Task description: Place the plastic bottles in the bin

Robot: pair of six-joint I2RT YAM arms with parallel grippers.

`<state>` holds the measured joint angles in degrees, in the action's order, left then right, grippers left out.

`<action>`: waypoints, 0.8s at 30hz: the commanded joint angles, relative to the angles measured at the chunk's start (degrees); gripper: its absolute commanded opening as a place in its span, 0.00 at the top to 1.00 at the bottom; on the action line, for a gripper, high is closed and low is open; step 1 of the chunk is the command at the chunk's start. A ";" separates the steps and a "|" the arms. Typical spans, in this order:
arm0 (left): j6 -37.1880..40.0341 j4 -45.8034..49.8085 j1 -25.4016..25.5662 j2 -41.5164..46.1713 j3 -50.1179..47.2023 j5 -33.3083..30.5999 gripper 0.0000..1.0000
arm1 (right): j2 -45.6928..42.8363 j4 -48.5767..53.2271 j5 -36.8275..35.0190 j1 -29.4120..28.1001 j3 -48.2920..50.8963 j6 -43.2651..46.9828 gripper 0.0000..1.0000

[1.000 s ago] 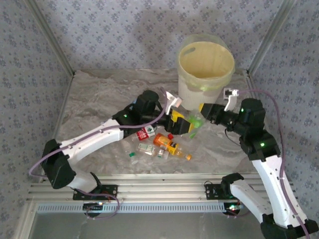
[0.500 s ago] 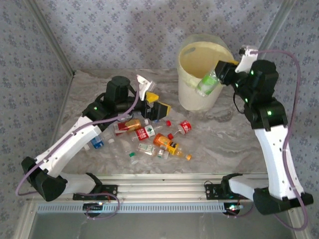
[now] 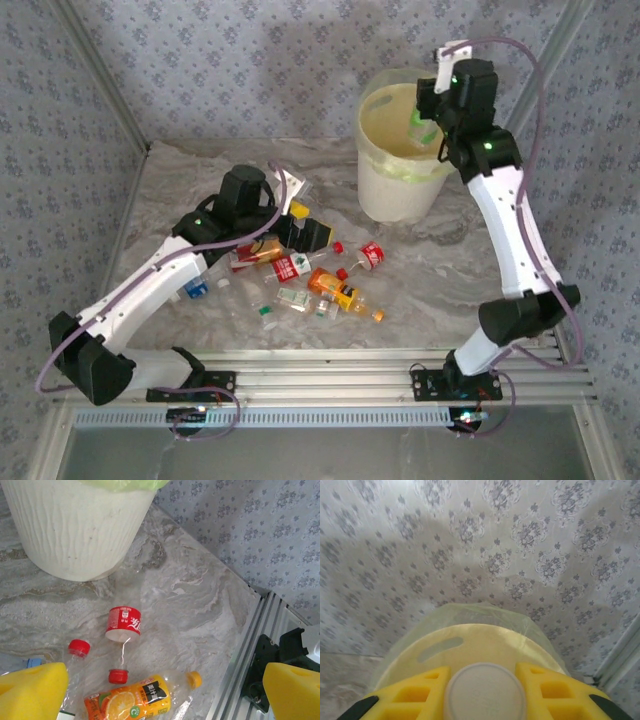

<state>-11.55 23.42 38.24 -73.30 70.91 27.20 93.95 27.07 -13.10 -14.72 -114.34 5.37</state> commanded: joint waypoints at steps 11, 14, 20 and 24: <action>2.58 -1.00 -0.34 2.46 -0.44 -1.63 0.00 | 16.80 9.14 -13.53 -4.08 -13.22 28.61 0.79; 2.75 -0.92 -0.31 2.37 -0.54 -1.63 0.00 | 18.50 10.81 -13.75 -4.42 -13.23 29.67 0.79; 3.11 -0.77 -0.34 2.45 -0.64 -1.89 0.00 | 21.09 13.47 -12.76 -4.78 -12.70 29.80 0.78; 3.28 -0.61 -0.29 2.35 -0.82 -1.89 0.00 | 21.92 14.96 -11.10 -4.79 -12.72 29.33 0.75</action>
<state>-9.43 23.42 38.24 -71.99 70.32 25.85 115.33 39.64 -24.80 -19.18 -125.19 33.91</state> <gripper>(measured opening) 0.995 0.333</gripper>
